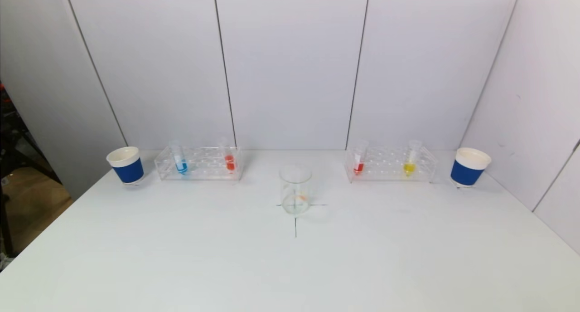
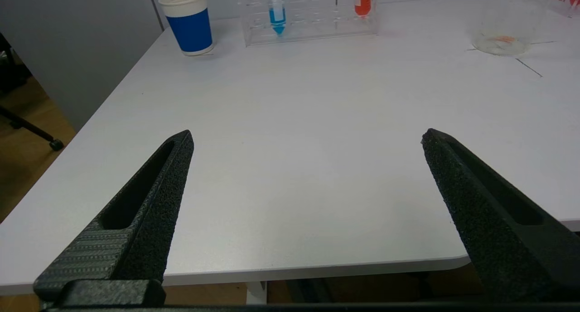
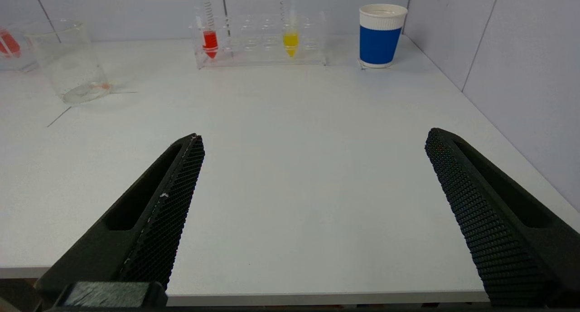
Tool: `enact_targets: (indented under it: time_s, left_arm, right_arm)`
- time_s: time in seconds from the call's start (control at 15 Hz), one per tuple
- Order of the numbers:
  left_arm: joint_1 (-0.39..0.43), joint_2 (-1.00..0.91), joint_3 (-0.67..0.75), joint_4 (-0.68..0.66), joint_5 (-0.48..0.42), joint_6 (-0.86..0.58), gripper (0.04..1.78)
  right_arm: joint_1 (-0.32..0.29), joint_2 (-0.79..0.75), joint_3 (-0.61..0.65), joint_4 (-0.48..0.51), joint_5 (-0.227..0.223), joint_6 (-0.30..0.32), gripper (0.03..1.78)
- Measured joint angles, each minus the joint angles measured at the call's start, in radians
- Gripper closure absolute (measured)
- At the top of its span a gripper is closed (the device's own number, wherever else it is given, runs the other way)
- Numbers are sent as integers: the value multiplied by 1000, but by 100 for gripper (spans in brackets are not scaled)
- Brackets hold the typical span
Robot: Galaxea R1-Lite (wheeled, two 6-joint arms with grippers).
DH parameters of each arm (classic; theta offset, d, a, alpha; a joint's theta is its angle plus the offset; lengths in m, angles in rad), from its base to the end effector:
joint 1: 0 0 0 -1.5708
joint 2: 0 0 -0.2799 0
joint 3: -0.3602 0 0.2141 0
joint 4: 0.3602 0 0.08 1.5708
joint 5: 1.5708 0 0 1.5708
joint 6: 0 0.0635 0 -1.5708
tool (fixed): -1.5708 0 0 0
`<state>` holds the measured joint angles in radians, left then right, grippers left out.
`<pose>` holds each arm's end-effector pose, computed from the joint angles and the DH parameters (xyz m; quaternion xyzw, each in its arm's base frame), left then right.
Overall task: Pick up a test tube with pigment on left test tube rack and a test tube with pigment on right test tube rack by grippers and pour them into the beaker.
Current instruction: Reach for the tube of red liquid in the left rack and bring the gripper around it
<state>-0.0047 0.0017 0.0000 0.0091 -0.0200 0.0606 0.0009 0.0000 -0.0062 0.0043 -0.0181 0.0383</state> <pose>0.0641 -0.0016 0.0740 0.0303 0.0050 -0.0125 0.9995 0.0635 -0.0011 0.0770 0.0192 -0.0011 -0.0086 0.9998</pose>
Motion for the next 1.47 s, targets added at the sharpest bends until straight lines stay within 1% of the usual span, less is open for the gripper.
enact_targets:
  time_s: [1.47]
  left_arm:
    - [0,0,0,-1,-7,21,6]
  right_arm:
    - [0,0,0,0,0,0,4]
